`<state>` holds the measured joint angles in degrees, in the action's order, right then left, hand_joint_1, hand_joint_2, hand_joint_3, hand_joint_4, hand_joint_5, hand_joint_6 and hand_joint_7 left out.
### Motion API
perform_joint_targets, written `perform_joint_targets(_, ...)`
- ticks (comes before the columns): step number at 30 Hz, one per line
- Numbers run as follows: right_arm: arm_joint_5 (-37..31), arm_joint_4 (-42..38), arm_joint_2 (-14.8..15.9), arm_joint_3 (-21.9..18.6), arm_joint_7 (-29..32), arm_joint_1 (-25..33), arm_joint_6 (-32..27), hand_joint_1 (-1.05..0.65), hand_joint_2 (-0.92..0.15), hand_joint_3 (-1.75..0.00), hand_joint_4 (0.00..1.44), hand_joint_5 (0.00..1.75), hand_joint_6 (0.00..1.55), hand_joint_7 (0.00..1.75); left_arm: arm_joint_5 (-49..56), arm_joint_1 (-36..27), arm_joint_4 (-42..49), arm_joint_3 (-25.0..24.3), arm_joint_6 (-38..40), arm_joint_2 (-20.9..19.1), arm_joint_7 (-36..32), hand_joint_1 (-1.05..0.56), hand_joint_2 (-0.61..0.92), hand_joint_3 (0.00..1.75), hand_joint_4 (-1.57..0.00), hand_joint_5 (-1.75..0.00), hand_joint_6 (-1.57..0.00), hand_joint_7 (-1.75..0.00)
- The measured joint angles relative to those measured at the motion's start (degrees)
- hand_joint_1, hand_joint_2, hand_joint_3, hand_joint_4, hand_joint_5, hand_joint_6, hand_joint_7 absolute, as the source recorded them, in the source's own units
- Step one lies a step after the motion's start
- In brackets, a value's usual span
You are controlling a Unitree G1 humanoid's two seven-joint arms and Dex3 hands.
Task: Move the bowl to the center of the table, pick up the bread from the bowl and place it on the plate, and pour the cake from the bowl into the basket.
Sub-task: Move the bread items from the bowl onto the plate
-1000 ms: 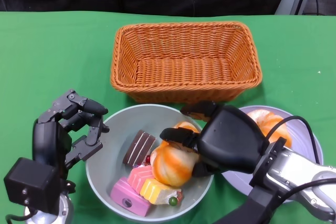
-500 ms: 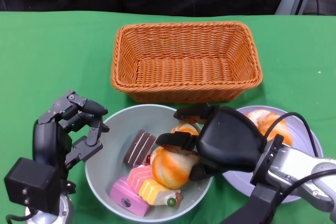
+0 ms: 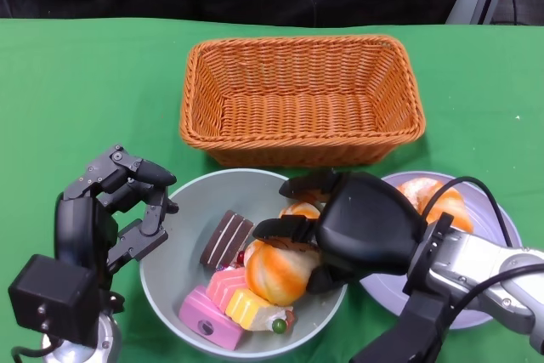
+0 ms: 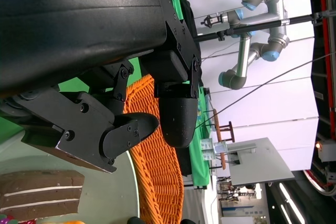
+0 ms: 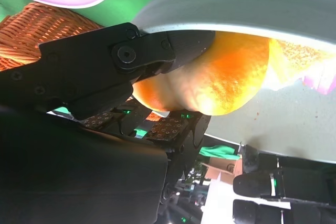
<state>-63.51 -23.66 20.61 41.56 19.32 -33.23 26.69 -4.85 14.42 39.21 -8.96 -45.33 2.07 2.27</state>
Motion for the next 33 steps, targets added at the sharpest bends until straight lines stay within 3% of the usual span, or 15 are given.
perform_joint_targets(17,4.11,-6.65,-1.27,1.32,-1.25,-3.36,3.64,-0.64,-0.92,-0.01,0.93,0.05,0.74,0.01,0.80,0.01,-0.26,0.07,-0.14,0.74,-1.22,-0.04,0.59,0.99,-0.76,-1.56,-0.80,-1.29)
perform_joint_targets(22,4.31,-10.93,-2.06,1.91,3.84,-4.43,6.37,-0.58,-0.91,0.00,1.05,0.08,0.79,0.02,0.79,0.02,-0.26,0.04,-0.15,0.87,-1.24,-0.04,0.58,1.01,-0.77,-1.55,-0.80,-1.29)
perform_joint_targets(27,4.37,-16.90,-3.46,2.97,12.06,-5.63,10.74,-0.33,-0.92,-0.06,1.25,0.14,0.84,0.02,0.98,0.16,-0.23,0.05,-0.66,0.87,-1.24,-0.04,0.58,1.02,-0.76,-1.56,-0.80,-1.29)
perform_joint_targets(31,4.43,-20.85,-4.25,3.95,15.81,-7.02,13.06,-0.27,-0.92,-0.11,1.28,0.17,0.90,0.04,1.33,0.33,-0.23,0.07,-0.73,0.87,-1.24,-0.04,0.58,1.02,-0.77,-1.56,-0.80,-1.29)
perform_joint_targets(33,4.53,-22.24,-4.53,4.14,17.19,-7.47,14.06,-0.29,-0.92,-0.07,1.27,0.22,1.04,0.09,1.63,0.32,-0.24,0.06,-0.72,0.88,-1.26,-0.04,0.58,1.02,-0.77,-1.56,-0.80,-1.28)
